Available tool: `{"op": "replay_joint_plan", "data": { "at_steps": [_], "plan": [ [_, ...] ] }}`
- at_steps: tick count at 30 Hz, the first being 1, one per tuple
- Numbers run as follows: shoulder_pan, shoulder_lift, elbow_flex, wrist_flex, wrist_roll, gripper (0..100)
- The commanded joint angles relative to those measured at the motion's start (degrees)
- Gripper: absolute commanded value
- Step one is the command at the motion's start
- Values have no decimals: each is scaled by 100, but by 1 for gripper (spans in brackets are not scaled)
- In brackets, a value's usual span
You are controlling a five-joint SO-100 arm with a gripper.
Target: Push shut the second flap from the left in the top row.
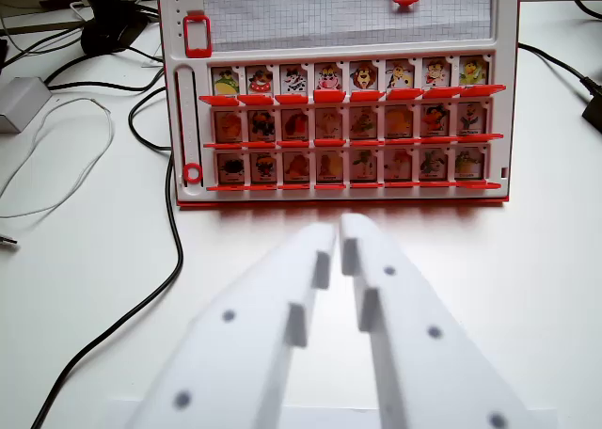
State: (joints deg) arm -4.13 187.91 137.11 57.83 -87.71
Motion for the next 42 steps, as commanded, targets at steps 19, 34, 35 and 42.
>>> {"op": "replay_joint_plan", "data": {
  "at_steps": [19,34,35,42],
  "plan": [
    [-44,-44,-123,-53,35,0],
    [-53,-281,-193,-211,44,0],
    [-53,-404,-229,-290,53,0],
    [-88,-1696,-835,-817,26,0]
  ]
}}
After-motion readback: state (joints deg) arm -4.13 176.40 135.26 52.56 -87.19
